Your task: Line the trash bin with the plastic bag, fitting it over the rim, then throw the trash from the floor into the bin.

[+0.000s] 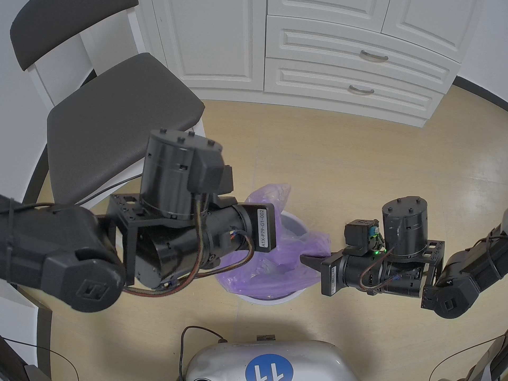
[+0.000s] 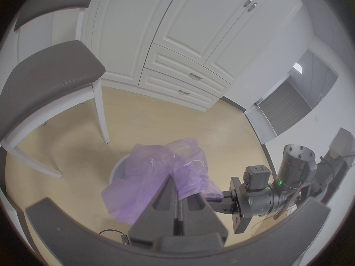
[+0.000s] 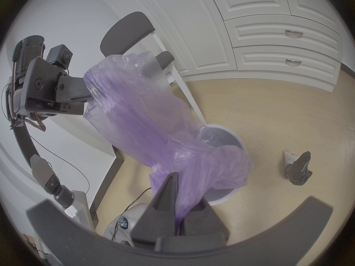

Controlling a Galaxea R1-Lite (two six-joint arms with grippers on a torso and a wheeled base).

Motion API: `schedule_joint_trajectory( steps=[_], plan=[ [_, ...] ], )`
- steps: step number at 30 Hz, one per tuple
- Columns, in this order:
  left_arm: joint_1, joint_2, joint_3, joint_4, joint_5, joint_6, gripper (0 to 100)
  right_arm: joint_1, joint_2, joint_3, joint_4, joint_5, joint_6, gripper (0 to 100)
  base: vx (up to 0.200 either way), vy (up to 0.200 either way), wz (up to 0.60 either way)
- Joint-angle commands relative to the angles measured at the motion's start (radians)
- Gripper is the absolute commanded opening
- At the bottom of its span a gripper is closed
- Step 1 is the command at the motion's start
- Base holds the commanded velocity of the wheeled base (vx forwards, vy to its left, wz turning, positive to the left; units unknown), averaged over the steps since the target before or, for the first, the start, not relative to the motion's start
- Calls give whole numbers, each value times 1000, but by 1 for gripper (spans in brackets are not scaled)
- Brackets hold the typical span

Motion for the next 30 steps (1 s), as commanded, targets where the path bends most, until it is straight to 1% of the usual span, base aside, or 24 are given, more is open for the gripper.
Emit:
schedule_joint_trajectory(
  steps=[1, 5, 7, 8, 10, 13, 14, 17, 20, 21, 24, 30],
  plan=[
    [43, 119, -62, -4, -9, -29, 0, -64, 97, -51, -7, 6, 8, 0, 0, 0, 0],
    [34, 222, -148, -8, -20, -133, 0, -127, 171, -102, -9, 12, 25, 0, 0, 0, 0],
    [31, 276, -189, -25, -12, -174, 0, -155, 194, -123, -9, 12, 25, 0, 0, 0, 0],
    [29, 279, -192, -27, -12, -176, 0, -156, 194, -123, -9, 12, 25, 0, 0, 0, 0],
    [40, 337, -211, -87, -11, -216, 0, -179, 203, -134, -15, 18, 25, 0, 0, 0, 0],
    [55, 372, -211, -123, -11, -219, 0, -185, 203, -125, -41, 35, 25, 0, 0, 0, 0],
    [72, 392, -211, -134, -12, -217, 0, -185, 201, -112, -67, 45, 25, 0, 0, 0, 0],
    [95, 403, -211, -128, -21, -214, 0, -182, 204, -85, -105, 52, 20, 0, 0, 0, 0],
    [101, 408, -209, -125, -21, -210, 0, -179, 213, -77, -116, 72, 19, 0, 0, 0, 0],
    [108, 417, -209, -123, -21, -208, 0, -179, 235, -75, -122, 90, 15, 0, 0, 0, 0],
    [114, 429, -209, -123, -27, -204, 0, -179, 264, -79, -134, 92, 17, 0, 0, 0, 0],
    [128, 450, -212, -120, -34, -190, 0, -178, 344, -80, -214, 93, 19, 0, 0, 0, 0]
  ],
)
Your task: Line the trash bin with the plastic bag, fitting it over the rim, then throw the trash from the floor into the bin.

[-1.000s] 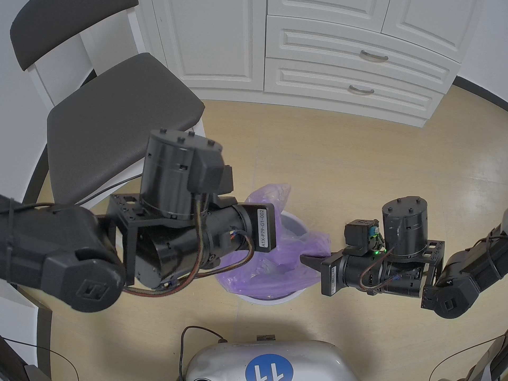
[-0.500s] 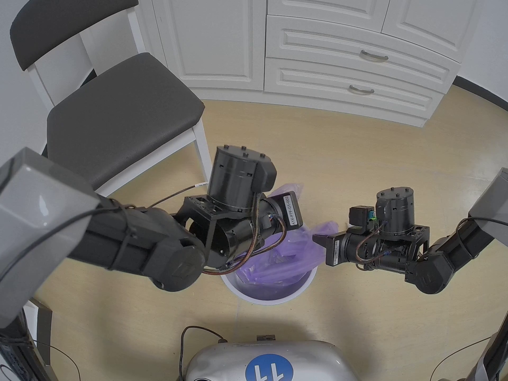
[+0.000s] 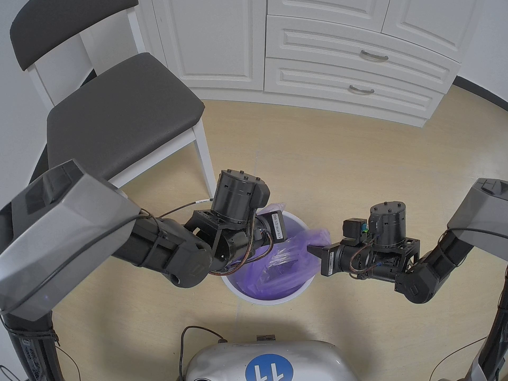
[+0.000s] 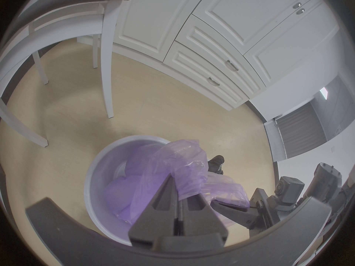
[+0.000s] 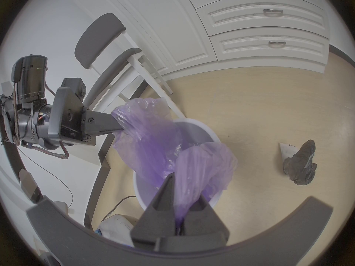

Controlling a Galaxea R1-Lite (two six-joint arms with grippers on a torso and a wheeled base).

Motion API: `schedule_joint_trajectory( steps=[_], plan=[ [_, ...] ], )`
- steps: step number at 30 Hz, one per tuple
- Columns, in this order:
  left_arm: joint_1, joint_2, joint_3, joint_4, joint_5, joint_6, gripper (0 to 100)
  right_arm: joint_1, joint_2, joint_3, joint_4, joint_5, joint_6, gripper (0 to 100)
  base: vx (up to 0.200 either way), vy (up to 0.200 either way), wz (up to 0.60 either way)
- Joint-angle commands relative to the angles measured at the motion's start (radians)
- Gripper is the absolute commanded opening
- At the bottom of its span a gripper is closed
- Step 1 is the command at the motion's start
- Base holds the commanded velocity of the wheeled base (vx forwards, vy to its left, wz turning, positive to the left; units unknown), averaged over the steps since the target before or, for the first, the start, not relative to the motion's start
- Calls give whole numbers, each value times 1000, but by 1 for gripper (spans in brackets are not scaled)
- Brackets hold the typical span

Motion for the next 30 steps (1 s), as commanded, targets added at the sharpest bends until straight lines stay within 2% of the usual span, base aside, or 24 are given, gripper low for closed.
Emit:
schedule_joint_trajectory(
  steps=[1, 6, 11, 14, 15, 19, 22, 24, 27, 30],
  plan=[
    [16, 32, -1, 5, -4, 21, 0, 3, 97, -4, -59, 1, 4, 0, 0, 0, 0],
    [21, 52, 0, 6, -3, 38, 0, 12, 154, 5, -175, -2, 7, 0, 0, 0, 0],
    [19, 54, 19, 6, 0, 71, 0, 14, 120, 28, -192, -11, 1, 0, 0, 0, 0],
    [19, 52, 45, 6, 6, 113, 0, 14, 69, 56, -192, -11, -8, 0, 0, 0, 0],
    [21, 54, 58, 6, 17, 153, 0, 14, 40, 71, -192, -11, -20, 0, 0, 0, 0],
    [27, 54, 107, -3, 112, 269, 0, 1, 9, 104, -191, -11, -115, 0, 0, 0, 0],
    [41, 48, 143, -10, 158, 344, 0, -13, 6, 120, -189, -40, -181, 0, 0, 0, 0],
    [55, 40, 169, -12, 167, 381, 0, -19, 9, 128, -186, -94, -234, 0, 0, 0, 0],
    [81, 14, 195, -12, 167, 421, 0, -36, 11, 142, -186, -128, -306, 0, 0, 0, 0],
    [121, -23, 215, -12, 166, 461, 0, -55, 12, 167, -187, -131, -382, 0, 0, 0, 0]
  ],
)
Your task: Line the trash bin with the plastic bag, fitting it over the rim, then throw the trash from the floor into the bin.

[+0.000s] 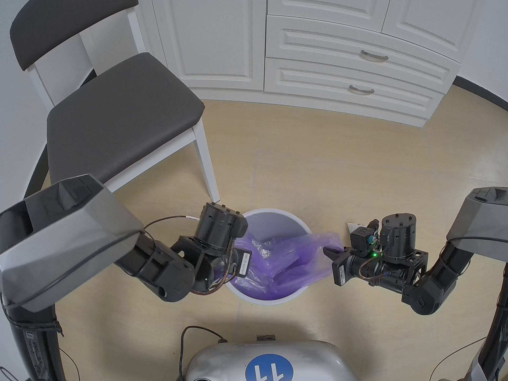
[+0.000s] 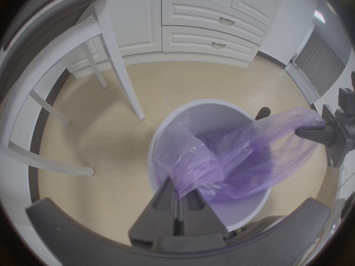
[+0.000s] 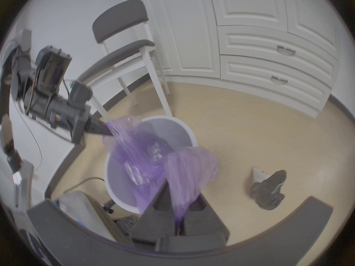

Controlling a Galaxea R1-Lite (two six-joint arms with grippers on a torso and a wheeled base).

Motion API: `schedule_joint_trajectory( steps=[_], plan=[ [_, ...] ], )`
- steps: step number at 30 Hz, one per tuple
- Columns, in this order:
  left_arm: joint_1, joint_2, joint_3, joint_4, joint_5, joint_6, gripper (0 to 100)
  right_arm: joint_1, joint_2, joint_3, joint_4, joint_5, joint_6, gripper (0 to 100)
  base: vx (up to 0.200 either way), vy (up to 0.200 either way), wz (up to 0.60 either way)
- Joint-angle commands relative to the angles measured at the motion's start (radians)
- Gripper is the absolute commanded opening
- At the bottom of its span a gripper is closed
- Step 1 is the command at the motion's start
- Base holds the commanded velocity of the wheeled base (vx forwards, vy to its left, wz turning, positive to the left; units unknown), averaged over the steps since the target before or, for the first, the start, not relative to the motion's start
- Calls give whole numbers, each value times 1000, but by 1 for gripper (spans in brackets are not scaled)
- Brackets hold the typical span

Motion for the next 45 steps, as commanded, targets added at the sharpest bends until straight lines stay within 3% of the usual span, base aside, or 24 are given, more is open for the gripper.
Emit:
schedule_joint_trajectory(
  steps=[1, 7, 17, 45],
  plan=[
    [67, -66, 48, -1, 1, 55, 0, -35, -3, 40, -3, -16, -80, 0, 0, 0, 0],
    [152, -86, 67, -4, -3, 126, 0, -41, 26, 58, -6, -62, -172, 0, 0, 0, 0],
    [181, -62, 64, -4, -3, 152, 0, -106, 69, 71, -8, -75, -320, 0, 0, 0, 0],
    [237, -43, 67, -2, -34, 199, 0, -230, 196, 17, -8, -63, -411, 0, 0, 0, 0]
  ],
)
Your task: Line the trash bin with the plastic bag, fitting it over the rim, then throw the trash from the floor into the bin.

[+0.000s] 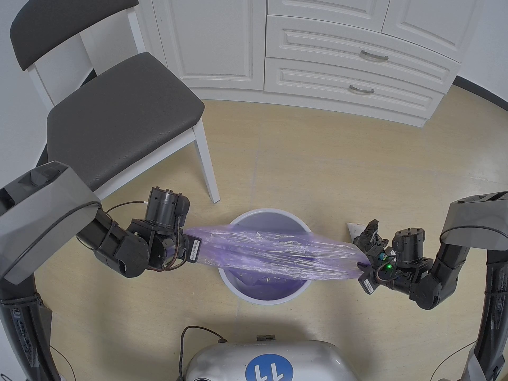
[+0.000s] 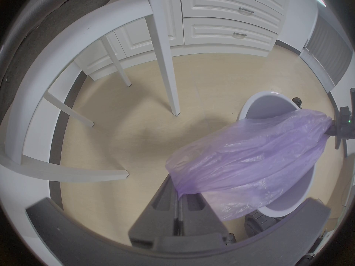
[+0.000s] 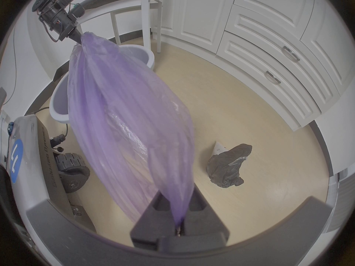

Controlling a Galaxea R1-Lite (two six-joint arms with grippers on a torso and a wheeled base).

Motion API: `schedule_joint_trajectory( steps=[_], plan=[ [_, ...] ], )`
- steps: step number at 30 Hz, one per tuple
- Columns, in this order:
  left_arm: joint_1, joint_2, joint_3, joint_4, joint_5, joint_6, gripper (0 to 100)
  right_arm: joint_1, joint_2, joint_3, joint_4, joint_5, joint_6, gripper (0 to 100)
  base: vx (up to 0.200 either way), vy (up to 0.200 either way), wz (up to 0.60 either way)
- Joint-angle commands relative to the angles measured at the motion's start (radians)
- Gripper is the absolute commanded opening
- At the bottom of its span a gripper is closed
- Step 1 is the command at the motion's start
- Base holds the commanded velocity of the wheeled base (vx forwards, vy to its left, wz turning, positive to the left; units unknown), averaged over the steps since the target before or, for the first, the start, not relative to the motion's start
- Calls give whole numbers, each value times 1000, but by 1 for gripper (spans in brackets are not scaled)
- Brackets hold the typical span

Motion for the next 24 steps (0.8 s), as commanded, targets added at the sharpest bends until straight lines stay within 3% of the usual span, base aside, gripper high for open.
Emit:
schedule_joint_trajectory(
  steps=[1, 9, 16, 20, 24],
  plan=[
    [4, 4, 0, 0, 1, 1, 0, -12, 25, -7, 0, 3, -1, 0, 0, 0, 0],
    [13, 4, 3, 0, -1, 3, 0, -26, 27, -17, 3, 9, -1, 0, 0, 0, 0],
    [11, -34, 52, 0, -33, 7, 0, -21, -18, 20, 2, 70, 2, 0, 0, 0, 0],
    [11, -108, 124, 1, -139, 41, 0, -10, -77, 85, 5, 126, 2, 0, 0, 0, 0],
    [21, -146, 170, 1, -168, 66, 0, -20, -91, 95, 8, 139, -16, 0, 0, 0, 0]
  ],
)
